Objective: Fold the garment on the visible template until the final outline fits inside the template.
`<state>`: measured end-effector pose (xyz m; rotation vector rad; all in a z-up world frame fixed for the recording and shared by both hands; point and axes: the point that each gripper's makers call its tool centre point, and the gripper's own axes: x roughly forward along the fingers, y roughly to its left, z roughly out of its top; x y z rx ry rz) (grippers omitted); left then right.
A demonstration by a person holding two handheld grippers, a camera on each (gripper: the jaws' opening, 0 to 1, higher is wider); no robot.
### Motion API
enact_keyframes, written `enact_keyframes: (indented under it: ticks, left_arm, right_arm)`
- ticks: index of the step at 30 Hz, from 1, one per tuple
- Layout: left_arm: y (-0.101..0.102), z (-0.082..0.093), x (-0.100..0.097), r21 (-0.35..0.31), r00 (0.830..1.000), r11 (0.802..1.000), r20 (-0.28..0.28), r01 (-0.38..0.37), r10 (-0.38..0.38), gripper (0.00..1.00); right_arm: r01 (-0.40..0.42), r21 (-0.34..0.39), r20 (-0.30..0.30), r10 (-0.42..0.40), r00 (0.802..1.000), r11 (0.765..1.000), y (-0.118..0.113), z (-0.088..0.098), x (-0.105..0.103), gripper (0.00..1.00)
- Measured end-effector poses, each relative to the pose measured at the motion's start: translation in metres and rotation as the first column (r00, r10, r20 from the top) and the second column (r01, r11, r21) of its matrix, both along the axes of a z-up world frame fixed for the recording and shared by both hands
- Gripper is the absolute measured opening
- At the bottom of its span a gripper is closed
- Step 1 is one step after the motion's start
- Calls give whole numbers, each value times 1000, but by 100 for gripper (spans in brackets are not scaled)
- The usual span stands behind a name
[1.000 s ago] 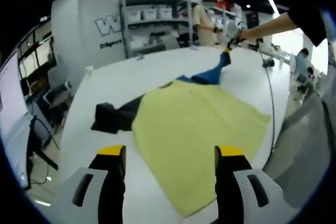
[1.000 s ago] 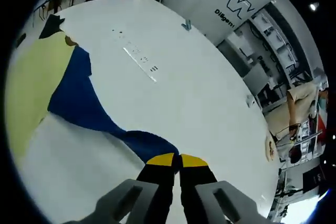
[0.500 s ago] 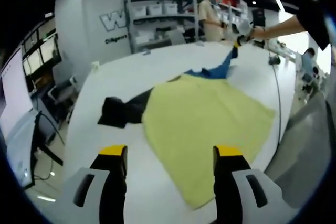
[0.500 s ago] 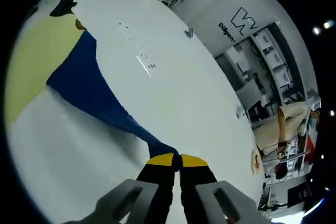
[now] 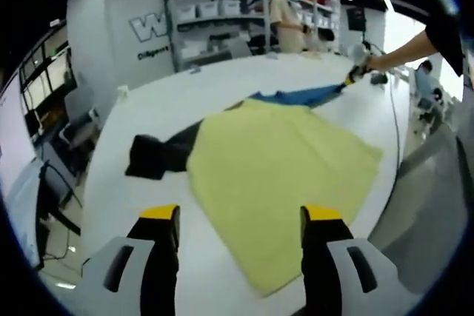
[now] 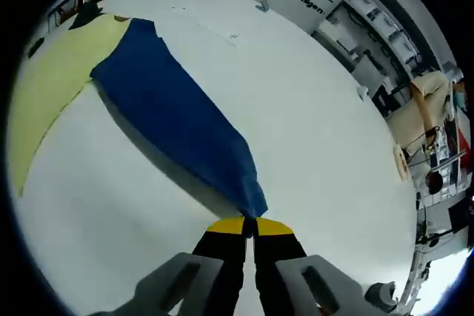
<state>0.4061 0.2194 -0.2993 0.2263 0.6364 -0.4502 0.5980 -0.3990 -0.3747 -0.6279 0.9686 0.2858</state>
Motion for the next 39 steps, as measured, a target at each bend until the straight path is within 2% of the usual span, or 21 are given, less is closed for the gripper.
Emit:
enact_keyframes:
  ticks: [2,4,7,8,9,10,11,13,17,20,21,22,24,26,29,30,32,33,37,39]
  left_arm:
    - [-3,0,0,1,1000,1000,2,5,-5,61]
    - [-7,1,0,-2,1000,1000,1,14,-14,61]
    - [-9,-1,-1,-2,1000,1000,-4,26,-26,61]
    - [-8,-2,-1,0,1000,1000,-4,29,-29,61]
    - [-8,-3,-1,7,999,999,-3,34,-34,61]
    - [-8,-3,-2,15,999,999,-5,39,-39,61]
    - [-8,-3,-2,16,999,999,-6,38,-38,61]
    - [-9,-1,-1,13,999,999,-5,33,-33,60]
    - [-8,-2,-1,3,1000,1000,-5,17,-17,59]
    - [-11,-1,-1,4,1000,1000,-6,20,-20,59]
    - [-12,-1,-1,2,1000,1000,-6,22,-22,59]
    - [-13,-1,-2,1,1000,1000,-6,23,-23,59]
    - [-15,-3,-2,0,999,999,-9,32,-32,59]
    - [-15,-7,-3,13,999,999,-14,50,-49,60]
    - [-22,-5,-3,23,998,998,-17,65,-65,60]
    - [-22,-6,-2,22,997,997,-17,69,-69,60]
    - [-22,-6,0,18,998,998,-15,67,-67,60]
    - [-23,-6,0,17,998,998,-16,66,-66,60]
    - [-23,-4,1,21,998,998,-16,62,-62,60]
    - [-24,-2,1,23,998,998,-17,60,-59,60]
  right_arm:
    - [32,55,-13,-31,999,998,13,1,-16,0]
    - [48,81,-8,-47,999,996,11,-11,-17,0]
    - [74,107,-44,-70,997,992,15,-23,-36,0]
    - [87,125,-51,-81,995,988,16,-26,-39,0]
    - [94,184,4,-96,995,978,22,-22,-31,0]
    - [125,202,-33,-121,992,971,24,-23,-38,0]
    - [129,212,-29,-126,992,969,27,-21,-38,0]
    - [119,206,-33,-115,993,971,24,-20,-38,0]
    - [63,211,-44,-55,998,975,37,-18,-47,0]
    - [45,287,-75,-25,997,957,50,-21,-54,1]
    - [26,293,-76,-4,997,956,56,-14,-60,3]
    - [32,291,-70,-12,997,956,56,-11,-61,6]
    - [42,303,2,-45,999,952,57,-5,-55,14]
    - [71,383,24,-87,996,921,62,10,-52,13]
    - [71,372,36,-91,995,925,52,11,-46,12]
    - [99,383,58,-131,990,918,49,22,-44,12]
    - [160,371,76,-202,976,915,34,24,-40,12]
    - [178,368,82,-223,971,912,23,18,-32,13]
    - [242,364,77,-287,955,900,9,22,-27,13]
    - [264,371,66,-309,949,890,4,17,-23,13]
